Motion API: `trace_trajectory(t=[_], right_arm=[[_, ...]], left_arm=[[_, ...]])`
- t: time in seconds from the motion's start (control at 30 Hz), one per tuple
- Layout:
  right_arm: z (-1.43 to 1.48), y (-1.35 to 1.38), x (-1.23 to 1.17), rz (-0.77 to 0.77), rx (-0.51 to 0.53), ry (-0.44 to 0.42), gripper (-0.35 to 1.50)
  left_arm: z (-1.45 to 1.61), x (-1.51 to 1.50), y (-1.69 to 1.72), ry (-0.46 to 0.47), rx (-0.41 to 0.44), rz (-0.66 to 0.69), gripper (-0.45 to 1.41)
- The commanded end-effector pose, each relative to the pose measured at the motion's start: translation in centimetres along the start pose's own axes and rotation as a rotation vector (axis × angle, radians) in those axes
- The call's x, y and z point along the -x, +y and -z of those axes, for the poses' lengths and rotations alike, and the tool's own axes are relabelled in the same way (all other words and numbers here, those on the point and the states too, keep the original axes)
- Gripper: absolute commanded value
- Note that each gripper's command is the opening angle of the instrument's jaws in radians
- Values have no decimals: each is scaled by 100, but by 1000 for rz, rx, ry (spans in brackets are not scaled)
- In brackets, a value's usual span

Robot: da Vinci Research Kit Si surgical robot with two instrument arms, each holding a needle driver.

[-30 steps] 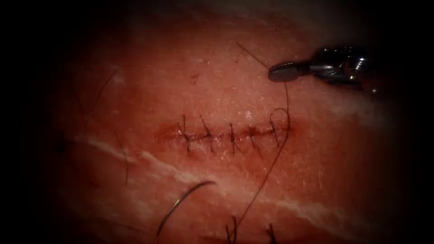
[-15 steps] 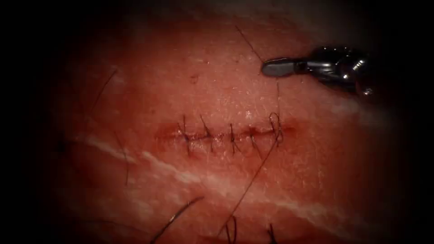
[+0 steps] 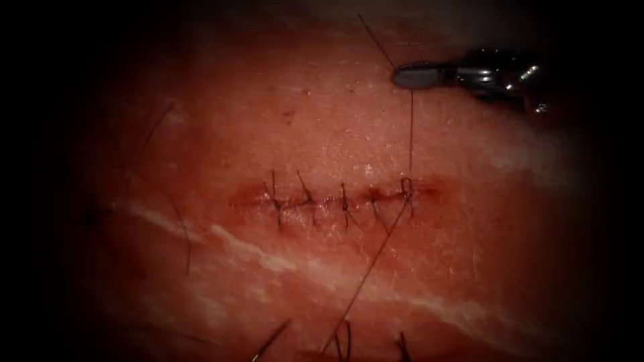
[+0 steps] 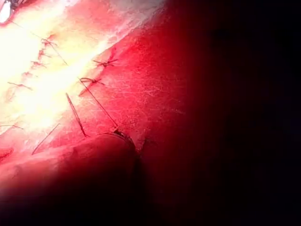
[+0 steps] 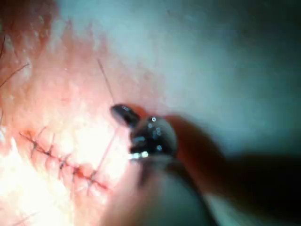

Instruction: Wound Closure

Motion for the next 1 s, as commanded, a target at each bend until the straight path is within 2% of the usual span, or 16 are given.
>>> trace_trajectory(t=[0.03, 0.3, 0.57, 1.0], right_arm=[[-6, -1, 12, 0, -3, -5, -35], [-5, 0, 10, 5, 0, -13, -35], [4, 14, 7, 61, 62, -28, -35], [21, 32, 6, 106, 116, -33, -35]], left_arm=[[-11, -6, 14, 6, 18, -8, -45], [-12, -7, 41, 13, 68, -63, -45], [-29, -15, 81, 22, 131, -110, -45], [-41, -23, 77, 44, 148, -149, -45]])
